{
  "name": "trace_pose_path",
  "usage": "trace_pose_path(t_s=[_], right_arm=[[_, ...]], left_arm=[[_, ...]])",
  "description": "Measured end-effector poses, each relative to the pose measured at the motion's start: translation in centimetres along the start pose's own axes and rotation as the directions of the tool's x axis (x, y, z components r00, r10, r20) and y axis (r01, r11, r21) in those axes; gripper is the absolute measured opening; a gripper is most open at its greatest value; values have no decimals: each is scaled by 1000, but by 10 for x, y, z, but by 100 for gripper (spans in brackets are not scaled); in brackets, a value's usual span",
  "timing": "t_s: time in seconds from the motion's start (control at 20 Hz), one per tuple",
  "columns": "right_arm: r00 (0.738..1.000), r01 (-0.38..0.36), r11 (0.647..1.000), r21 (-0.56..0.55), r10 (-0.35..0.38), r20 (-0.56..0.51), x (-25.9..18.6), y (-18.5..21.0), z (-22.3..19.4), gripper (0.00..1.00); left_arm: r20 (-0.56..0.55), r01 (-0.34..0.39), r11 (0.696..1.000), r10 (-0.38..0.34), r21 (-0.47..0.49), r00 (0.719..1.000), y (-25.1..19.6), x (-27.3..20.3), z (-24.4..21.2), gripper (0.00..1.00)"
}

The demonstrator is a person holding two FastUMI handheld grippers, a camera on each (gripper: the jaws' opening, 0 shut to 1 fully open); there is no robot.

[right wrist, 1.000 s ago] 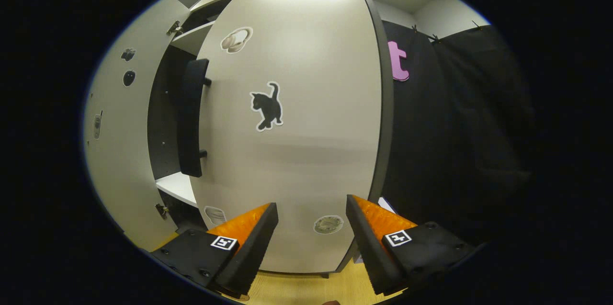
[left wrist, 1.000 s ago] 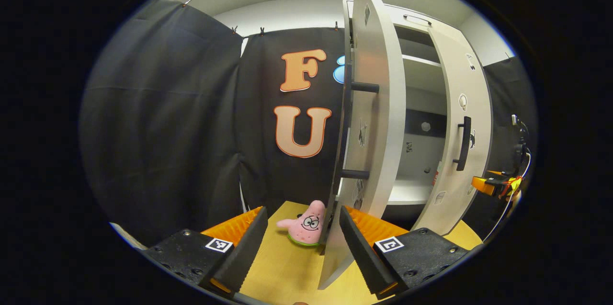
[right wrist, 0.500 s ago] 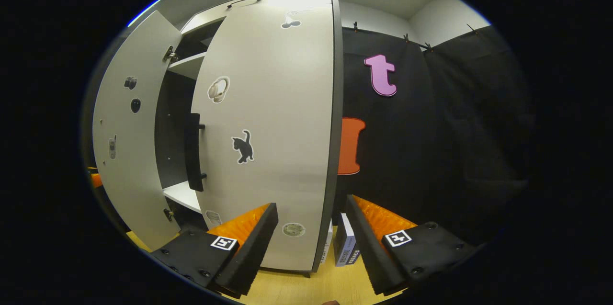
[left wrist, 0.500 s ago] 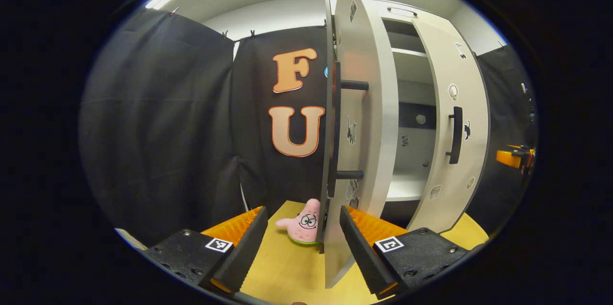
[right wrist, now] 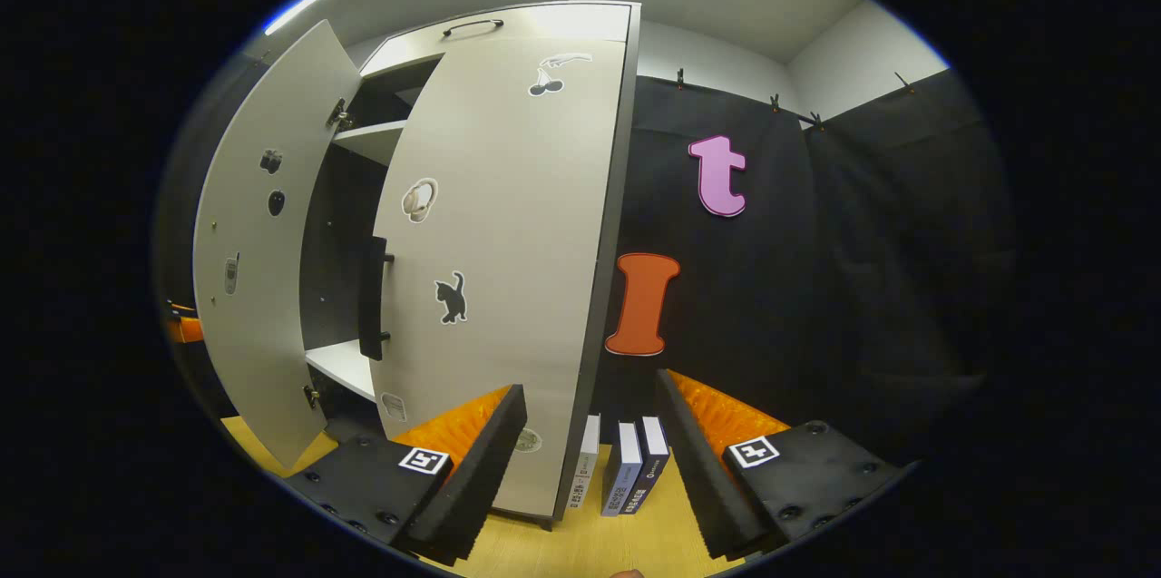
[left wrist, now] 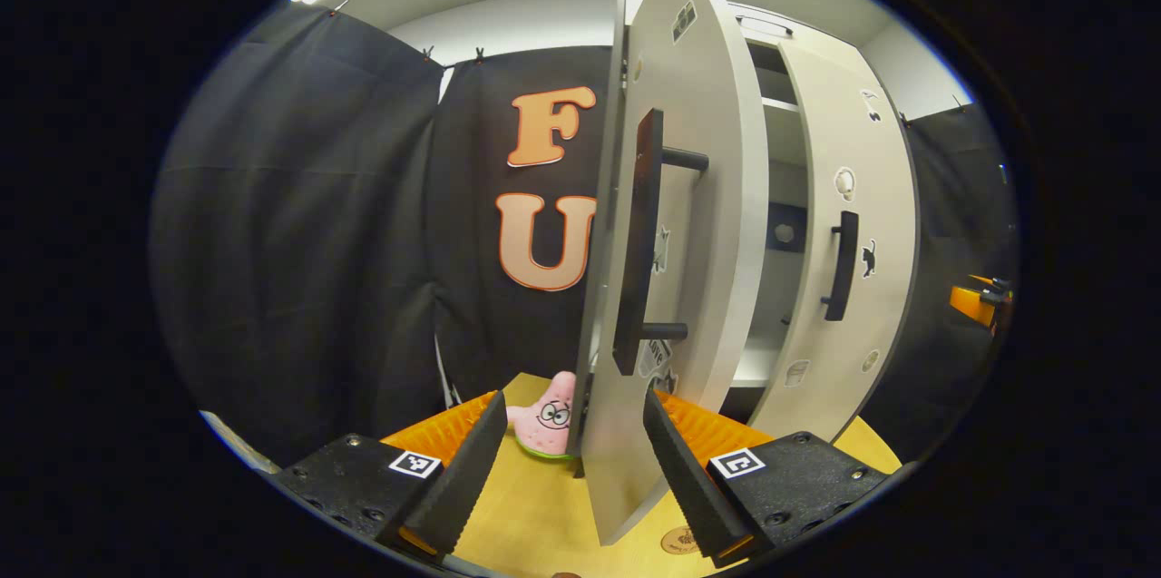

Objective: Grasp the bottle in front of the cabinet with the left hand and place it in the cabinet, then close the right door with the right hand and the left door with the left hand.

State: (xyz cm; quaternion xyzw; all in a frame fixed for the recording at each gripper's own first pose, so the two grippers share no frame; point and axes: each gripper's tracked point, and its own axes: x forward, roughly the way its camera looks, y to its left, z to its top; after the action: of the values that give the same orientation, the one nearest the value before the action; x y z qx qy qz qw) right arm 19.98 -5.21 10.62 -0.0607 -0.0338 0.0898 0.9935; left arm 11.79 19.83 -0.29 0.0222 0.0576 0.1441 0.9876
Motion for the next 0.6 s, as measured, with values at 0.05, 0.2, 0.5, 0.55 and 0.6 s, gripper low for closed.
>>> trace_pose_path(t_s=[0.05, 0.2, 0.5, 0.55, 0.6], right_arm=[[1000, -4, 1000, 7, 4, -4, -3, -2, -1, 96], [1000, 4, 1000, 17, -4, -11, -12, -14, -4, 89], [999, 47, 999, 0, -47, -1, -38, -47, -5, 96], [998, 62, 998, -6, -62, -1, -41, -55, -6, 96], [997, 75, 997, -7, -75, -3, -45, -62, -7, 96]], left_arm=[[-3, 19, 1000, -19, -5, 1000, -9, 3, -1, 93], [-6, 73, 997, -73, -15, 997, -38, 12, -4, 89], [23, 167, 986, -167, -12, 986, -104, 59, -4, 93], [24, 201, 979, -201, -25, 979, -120, 69, -6, 93], [26, 223, 974, -222, -34, 975, -136, 78, -6, 90]])
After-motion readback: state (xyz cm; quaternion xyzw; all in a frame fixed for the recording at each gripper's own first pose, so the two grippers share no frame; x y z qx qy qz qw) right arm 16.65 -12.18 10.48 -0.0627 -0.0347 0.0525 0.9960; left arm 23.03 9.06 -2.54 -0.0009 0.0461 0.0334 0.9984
